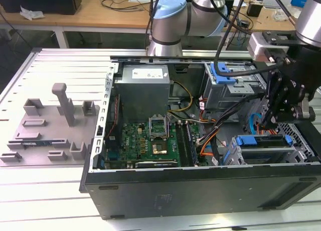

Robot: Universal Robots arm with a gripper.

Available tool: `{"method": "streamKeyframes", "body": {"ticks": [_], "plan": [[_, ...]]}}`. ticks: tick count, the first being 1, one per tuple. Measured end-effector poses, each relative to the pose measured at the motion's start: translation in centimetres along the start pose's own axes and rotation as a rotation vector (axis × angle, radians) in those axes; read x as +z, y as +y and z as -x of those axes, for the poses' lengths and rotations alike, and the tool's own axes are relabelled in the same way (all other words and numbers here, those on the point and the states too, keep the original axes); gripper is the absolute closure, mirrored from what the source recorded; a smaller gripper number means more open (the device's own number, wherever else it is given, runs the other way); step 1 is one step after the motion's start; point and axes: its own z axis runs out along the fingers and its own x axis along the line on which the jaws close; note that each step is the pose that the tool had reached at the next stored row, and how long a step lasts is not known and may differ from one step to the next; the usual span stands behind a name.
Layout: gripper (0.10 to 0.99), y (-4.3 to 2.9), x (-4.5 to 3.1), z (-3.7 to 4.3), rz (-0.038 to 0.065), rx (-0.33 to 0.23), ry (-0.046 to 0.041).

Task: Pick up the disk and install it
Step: 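Insert the second disk wire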

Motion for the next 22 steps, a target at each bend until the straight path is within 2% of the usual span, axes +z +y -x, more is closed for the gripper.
{"method": "streamKeyframes", "body": {"ticks": [2, 5, 16, 22], "plan": [[0.925, 0.17, 0.01, -0.55, 0.001, -0.004, -0.0094], [0.925, 0.14, 0.06, -1.04, 0.002, -0.010, -0.0155], [0.925, 0.07, 0.20, -1.31, 0.002, -0.018, -0.0171], [0.925, 0.04, 0.28, -1.47, 0.001, -0.070, -0.0205]]}}
